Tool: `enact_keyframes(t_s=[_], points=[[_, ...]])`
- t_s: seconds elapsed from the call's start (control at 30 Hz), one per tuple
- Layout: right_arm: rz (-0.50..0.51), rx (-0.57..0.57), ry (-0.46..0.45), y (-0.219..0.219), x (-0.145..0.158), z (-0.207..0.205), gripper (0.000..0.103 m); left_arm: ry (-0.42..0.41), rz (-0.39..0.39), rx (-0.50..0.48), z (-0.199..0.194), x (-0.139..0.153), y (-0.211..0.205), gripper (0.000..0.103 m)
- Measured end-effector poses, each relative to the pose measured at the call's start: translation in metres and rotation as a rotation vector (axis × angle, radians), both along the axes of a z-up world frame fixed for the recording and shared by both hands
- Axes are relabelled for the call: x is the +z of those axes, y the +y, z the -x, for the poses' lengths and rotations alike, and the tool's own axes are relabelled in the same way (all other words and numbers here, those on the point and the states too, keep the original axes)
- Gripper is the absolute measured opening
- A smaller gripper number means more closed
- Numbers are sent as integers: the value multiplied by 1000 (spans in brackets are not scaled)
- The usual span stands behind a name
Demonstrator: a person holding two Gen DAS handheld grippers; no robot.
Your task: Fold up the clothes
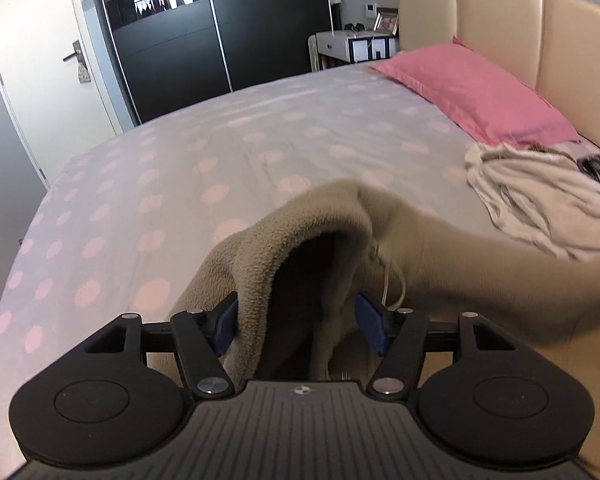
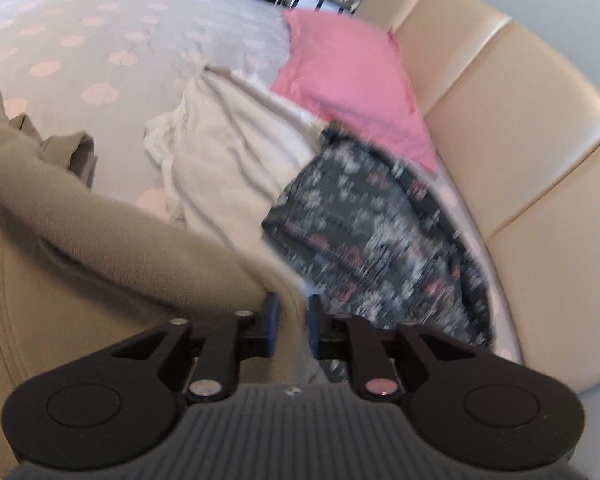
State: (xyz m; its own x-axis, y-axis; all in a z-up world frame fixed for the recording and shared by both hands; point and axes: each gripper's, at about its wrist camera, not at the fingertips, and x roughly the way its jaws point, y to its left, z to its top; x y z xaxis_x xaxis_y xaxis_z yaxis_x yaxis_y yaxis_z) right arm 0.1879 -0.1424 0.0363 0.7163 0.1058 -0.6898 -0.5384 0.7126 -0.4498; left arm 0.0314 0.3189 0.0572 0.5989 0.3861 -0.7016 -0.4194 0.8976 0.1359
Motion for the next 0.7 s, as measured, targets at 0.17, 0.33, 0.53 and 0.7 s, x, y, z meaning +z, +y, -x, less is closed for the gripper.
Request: enact_keyframes(t_s=[0.17,0.33,0.53,0.7], points=[[-94,82,-68,12,23,19,41,-27,62,-18,40,-5,-19,64],[-141,244,1,54,16,46,46,-32,160,-19,80,-26,-46,68],[-112,390,29,105,-4,68,47,9,235,53,100,-78,-71,68],[-164,429,73,127,-20,69,63,96,169,94,97,-122,-91,68]])
